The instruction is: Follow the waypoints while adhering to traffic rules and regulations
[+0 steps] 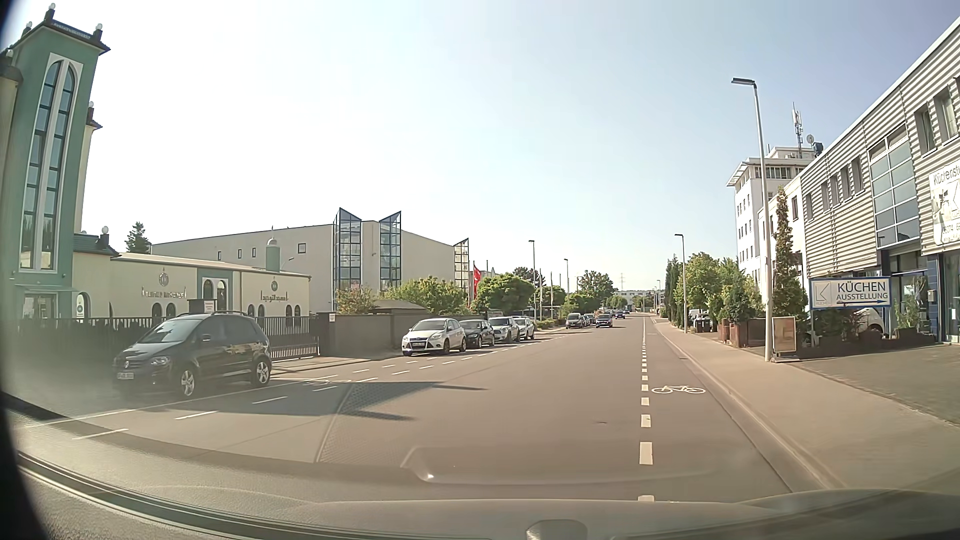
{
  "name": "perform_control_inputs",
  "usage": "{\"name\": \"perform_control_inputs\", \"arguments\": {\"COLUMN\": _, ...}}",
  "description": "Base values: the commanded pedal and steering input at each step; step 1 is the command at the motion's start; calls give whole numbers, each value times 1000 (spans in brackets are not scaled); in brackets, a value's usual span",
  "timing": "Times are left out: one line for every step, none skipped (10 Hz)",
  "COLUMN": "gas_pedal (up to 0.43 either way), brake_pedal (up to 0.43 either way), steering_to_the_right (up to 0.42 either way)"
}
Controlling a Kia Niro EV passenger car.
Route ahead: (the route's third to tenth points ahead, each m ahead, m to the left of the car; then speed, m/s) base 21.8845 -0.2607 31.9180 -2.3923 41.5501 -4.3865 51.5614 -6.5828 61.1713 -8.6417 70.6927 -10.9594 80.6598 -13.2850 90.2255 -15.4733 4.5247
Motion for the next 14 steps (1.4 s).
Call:
{"name": "perform_control_inputs", "arguments": {"gas_pedal": 319, "brake_pedal": 18, "steering_to_the_right": 42}}
{"name": "perform_control_inputs", "arguments": {"gas_pedal": 319, "brake_pedal": 18, "steering_to_the_right": 43}}
{"name": "perform_control_inputs", "arguments": {"gas_pedal": 311, "brake_pedal": 18, "steering_to_the_right": 47}}
{"name": "perform_control_inputs", "arguments": {"gas_pedal": 311, "brake_pedal": 18, "steering_to_the_right": 59}}
{"name": "perform_control_inputs", "arguments": {"gas_pedal": 311, "brake_pedal": 18, "steering_to_the_right": 72}}
{"name": "perform_control_inputs", "arguments": {"gas_pedal": 311, "brake_pedal": 12, "steering_to_the_right": 79}}
{"name": "perform_control_inputs", "arguments": {"gas_pedal": 311, "brake_pedal": 18, "steering_to_the_right": 84}}
{"name": "perform_control_inputs", "arguments": {"gas_pedal": 299, "brake_pedal": 18, "steering_to_the_right": 84}}
{"name": "perform_control_inputs", "arguments": {"gas_pedal": 299, "brake_pedal": 12, "steering_to_the_right": 83}}
{"name": "perform_control_inputs", "arguments": {"gas_pedal": 299, "brake_pedal": 18, "steering_to_the_right": 80}}
{"name": "perform_control_inputs", "arguments": {"gas_pedal": 287, "brake_pedal": 18, "steering_to_the_right": 79}}
{"name": "perform_control_inputs", "arguments": {"gas_pedal": 268, "brake_pedal": 18, "steering_to_the_right": 79}}
{"name": "perform_control_inputs", "arguments": {"gas_pedal": 268, "brake_pedal": 18, "steering_to_the_right": 79}}
{"name": "perform_control_inputs", "arguments": {"gas_pedal": 268, "brake_pedal": 12, "steering_to_the_right": 78}}
